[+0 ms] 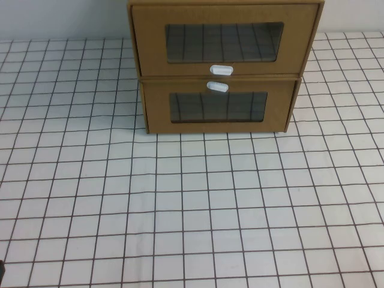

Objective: Open the shoe box
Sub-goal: 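Pull the top drawer of the cardboard box fully open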

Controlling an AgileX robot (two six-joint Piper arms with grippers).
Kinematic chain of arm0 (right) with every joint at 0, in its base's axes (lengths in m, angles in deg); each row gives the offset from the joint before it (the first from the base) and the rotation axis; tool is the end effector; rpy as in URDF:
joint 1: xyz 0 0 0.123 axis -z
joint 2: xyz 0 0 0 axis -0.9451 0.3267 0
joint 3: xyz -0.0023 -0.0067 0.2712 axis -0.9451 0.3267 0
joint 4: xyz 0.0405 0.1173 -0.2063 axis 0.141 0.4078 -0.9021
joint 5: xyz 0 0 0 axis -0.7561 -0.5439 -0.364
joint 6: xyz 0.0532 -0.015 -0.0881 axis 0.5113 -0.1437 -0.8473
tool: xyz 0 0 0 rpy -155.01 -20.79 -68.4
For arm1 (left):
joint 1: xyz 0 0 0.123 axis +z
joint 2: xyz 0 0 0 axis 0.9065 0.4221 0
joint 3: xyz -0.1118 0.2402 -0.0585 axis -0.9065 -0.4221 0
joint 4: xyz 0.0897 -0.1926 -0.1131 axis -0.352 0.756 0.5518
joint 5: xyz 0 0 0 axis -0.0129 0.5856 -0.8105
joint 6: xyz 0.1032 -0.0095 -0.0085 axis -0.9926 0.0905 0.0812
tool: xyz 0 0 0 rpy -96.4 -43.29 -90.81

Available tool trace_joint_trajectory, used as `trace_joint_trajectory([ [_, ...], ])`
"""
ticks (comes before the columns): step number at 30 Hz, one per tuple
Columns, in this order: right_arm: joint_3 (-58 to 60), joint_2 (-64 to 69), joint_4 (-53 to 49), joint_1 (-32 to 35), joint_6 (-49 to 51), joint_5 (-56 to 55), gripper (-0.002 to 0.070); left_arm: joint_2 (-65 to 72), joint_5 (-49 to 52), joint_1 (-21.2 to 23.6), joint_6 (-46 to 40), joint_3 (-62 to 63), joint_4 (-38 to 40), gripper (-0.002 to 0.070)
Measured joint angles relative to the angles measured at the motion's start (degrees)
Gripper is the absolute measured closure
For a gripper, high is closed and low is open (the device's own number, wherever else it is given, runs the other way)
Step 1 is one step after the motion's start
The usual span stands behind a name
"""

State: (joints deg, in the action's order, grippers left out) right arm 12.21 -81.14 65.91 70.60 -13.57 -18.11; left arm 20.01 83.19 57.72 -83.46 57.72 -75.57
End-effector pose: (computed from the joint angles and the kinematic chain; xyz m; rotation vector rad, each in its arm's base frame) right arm 0.0678 0.0058 0.1705 -0.0568 1.8511 0.0406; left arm 0.0673 -0.0091 0.1695 0.1810 1.8507 -0.0491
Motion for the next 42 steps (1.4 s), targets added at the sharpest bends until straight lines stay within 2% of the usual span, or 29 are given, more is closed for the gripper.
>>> trace_joint_trajectory([
  [34, 0.0, 0.0, 0.0, 0.0, 0.0, 0.0, 0.0689, 0.0, -0.51, 0.0, 0.0, 0.0, 0.4, 0.0679],
  [37, 0.0, 0.0, 0.0, 0.0, 0.0, 0.0, 0.0689, 0.0, -2.45, 0.0, 1.67, -0.11, 5.6, 0.0679],
  [42, 0.0, 0.0, 0.0, 0.0, 0.0, 0.0, 0.0689, 0.0, -11.3, 0.0, 6.61, -0.11, 23.2, 0.0679],
])
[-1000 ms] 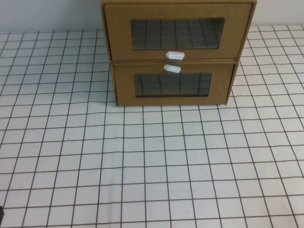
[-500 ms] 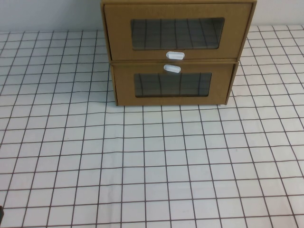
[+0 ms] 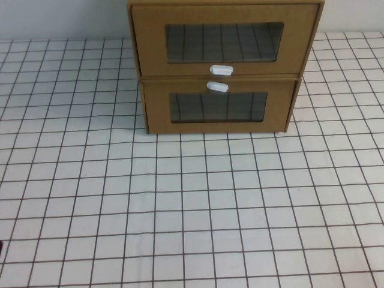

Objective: Open the shoe box
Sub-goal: 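Pull the top drawer of the cardboard box fully open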

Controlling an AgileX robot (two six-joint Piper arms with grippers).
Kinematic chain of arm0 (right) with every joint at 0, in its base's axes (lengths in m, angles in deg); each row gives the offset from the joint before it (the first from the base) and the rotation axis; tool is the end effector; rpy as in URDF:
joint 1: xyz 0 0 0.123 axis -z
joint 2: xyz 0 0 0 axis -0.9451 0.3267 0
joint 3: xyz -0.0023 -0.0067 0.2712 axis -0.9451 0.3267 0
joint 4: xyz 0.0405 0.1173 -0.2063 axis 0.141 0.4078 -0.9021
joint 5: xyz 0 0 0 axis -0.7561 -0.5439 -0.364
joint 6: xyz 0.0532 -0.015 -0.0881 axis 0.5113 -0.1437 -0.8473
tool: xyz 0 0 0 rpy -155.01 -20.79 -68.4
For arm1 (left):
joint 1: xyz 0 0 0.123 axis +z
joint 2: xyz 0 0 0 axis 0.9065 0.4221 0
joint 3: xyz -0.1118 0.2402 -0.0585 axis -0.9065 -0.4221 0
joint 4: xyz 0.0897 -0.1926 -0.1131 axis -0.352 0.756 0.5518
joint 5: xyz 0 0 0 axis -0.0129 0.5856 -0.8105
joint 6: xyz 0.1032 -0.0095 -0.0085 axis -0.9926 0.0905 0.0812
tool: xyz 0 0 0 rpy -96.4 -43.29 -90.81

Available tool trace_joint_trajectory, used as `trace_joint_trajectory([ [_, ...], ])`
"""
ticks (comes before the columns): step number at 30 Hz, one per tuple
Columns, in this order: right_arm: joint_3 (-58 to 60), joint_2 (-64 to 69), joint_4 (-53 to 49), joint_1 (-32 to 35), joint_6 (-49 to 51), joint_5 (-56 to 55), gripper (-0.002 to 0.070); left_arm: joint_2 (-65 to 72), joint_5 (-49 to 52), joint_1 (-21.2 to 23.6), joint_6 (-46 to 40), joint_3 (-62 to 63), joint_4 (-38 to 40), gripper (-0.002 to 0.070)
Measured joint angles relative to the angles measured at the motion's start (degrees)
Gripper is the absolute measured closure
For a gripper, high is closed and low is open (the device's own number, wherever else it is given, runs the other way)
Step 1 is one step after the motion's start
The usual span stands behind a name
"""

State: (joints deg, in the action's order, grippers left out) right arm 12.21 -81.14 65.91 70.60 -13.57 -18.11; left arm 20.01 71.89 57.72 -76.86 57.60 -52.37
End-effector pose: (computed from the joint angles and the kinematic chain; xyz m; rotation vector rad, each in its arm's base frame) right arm 0.0678 0.0058 0.1705 -0.0568 1.8511 0.0406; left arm 0.0703 -0.0160 0.1904 -0.2194 1.6591 -0.4954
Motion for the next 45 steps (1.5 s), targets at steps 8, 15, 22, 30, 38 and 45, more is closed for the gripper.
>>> trace_joint_trajectory([
  [8, 0.0, 0.0, 0.0, 0.0, 0.0, 0.0, 0.0689, 0.0, -7.08, 0.0, 0.87, 0.0, 4.65, 0.0679],
  [15, 0.0, 0.0, 0.0, 0.0, 0.0, 0.0, 0.0689, 10.71, 9.87, 0.0, -4.74, 14.38, 0.64, 0.0679],
  [22, 0.0, 0.0, 0.0, 0.0, 0.0, 0.0, 0.0689, 36.15, 26.41, 0.0, -25.13, 39.56, 5.46, 0.0679],
  [30, 0.0, 0.0, 0.0, 0.0, 0.0, 0.0, 0.0689, 62.64, 37.33, 0.0, -38.23, 70.26, 16.2, 0.0679],
  [38, 0.0, 0.0, 0.0, 0.0, 0.0, 0.0, 0.0689, 86.37, 47.29, -0.11, -40.67, 103.12, 21.93, 0.0679],
  [45, 0.0, 0.0, 0.0, 0.0, 0.0, 0.0, 0.0689, 103.05, 51.4, -4.97, -40.28, 123.41, 22.31, 0.0678],
])
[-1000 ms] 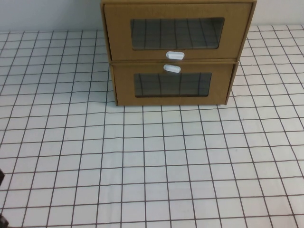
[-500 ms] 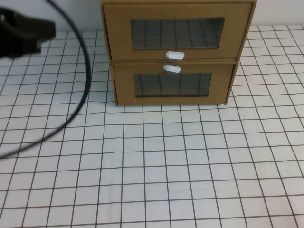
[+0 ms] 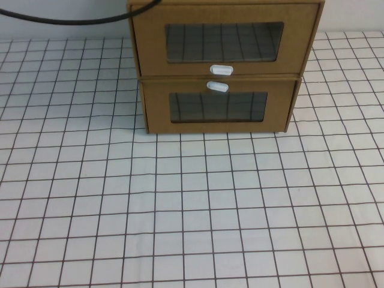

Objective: Open the shoe box
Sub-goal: 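Pull the top drawer of the cardboard box fully open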

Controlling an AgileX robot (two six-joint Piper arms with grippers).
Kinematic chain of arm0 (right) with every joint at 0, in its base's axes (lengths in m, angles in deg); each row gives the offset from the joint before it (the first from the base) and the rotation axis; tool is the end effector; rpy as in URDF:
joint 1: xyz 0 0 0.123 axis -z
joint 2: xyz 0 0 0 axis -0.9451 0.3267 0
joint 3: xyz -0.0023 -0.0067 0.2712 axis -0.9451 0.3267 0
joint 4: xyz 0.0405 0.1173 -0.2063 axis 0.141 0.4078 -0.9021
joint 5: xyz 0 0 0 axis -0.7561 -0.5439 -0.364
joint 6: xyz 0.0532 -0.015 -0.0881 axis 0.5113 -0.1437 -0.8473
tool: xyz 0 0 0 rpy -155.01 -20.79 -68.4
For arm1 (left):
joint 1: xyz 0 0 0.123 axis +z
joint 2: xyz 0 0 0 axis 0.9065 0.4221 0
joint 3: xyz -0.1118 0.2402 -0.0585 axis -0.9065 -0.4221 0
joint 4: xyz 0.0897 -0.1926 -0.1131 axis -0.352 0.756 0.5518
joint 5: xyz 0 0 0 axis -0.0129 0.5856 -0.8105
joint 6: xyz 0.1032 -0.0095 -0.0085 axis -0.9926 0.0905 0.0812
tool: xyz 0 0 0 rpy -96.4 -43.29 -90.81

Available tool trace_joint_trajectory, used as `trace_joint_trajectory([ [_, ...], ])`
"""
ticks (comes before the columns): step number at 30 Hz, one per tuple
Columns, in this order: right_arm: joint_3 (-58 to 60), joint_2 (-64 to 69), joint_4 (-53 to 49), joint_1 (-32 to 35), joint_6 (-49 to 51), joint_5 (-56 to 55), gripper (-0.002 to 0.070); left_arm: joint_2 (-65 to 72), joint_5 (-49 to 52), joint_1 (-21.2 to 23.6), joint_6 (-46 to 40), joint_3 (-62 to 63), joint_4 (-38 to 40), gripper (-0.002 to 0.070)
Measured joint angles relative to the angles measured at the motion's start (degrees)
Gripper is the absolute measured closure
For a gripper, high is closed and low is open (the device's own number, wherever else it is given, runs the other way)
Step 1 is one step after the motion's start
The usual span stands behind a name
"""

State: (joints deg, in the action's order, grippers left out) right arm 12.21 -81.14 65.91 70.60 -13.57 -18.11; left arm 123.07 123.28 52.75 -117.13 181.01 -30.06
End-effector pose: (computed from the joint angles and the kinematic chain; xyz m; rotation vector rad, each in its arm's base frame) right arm 0.0678 0.0058 0.1705 -0.0568 1.8511 0.0406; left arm 0.3536 -0.1442 0.4608 0.8117 1.8192 -0.7052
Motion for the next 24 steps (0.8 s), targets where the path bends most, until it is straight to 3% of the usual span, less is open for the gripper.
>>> trace_joint_trajectory([
  [8, 0.0, 0.0, 0.0, 0.0, 0.0, 0.0, 0.0689, 12.19, 1.87, -4.21, 1.19, 12.64, -4.52, 0.0679],
  [24, 0.0, 0.0, 0.0, 0.0, 0.0, 0.0, 0.0689, 19.49, 0.08, -4.78, 1.7, 13.93, -8.19, 0.0679],
])
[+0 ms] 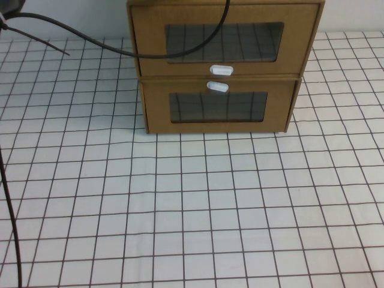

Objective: Open the shoe box
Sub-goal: 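Pull the top drawer of the cardboard box fully open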

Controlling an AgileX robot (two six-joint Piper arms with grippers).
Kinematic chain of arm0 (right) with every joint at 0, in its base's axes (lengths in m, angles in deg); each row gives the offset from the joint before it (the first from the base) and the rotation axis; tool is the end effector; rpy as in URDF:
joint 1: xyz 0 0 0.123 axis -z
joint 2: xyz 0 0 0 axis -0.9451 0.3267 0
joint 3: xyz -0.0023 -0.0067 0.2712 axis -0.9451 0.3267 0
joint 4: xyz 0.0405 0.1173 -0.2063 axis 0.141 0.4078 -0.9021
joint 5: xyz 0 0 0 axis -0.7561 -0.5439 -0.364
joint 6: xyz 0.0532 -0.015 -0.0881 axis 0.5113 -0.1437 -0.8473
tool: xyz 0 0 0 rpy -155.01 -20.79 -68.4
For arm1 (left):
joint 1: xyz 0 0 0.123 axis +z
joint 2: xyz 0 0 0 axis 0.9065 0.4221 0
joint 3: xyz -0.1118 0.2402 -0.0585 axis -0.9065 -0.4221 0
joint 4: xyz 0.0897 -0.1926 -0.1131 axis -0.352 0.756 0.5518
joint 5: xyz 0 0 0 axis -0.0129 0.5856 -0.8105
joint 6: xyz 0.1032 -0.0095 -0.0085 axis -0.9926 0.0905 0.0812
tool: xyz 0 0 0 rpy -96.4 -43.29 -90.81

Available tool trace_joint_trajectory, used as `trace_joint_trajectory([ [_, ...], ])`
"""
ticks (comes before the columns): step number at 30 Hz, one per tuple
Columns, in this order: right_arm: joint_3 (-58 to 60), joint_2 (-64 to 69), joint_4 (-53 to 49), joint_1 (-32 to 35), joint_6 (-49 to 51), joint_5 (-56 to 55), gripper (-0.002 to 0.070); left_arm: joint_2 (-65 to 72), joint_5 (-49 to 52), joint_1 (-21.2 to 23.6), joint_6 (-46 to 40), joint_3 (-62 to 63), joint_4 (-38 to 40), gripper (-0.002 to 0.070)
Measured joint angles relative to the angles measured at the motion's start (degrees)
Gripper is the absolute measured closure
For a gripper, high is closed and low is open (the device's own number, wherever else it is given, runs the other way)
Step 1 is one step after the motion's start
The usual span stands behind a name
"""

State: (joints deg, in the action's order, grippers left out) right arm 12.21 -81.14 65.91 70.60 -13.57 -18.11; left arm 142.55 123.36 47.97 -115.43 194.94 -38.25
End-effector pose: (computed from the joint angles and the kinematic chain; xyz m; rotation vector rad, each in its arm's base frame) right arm 0.0678 0.0058 0.1705 -0.0568 1.8511 0.0406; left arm 0.4280 -0.1900 0.3785 0.9026 1.9540 -0.6385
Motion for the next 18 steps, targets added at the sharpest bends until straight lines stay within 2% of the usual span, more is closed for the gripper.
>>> trace_joint_trajectory([
  [14, 0.0, 0.0, 0.27, 0.0, 0.0, -0.17, 0.069, 0.5, -0.69, 0.0, 0.0, 0.27, -0.01, 0.0679],
  [18, 0.0, 0.0, 7.65, 0.0, 0.0, -5.08, 0.0689, 0.5, -0.69, 0.0, 0.0, 0.27, -0.01, 0.0679],
])
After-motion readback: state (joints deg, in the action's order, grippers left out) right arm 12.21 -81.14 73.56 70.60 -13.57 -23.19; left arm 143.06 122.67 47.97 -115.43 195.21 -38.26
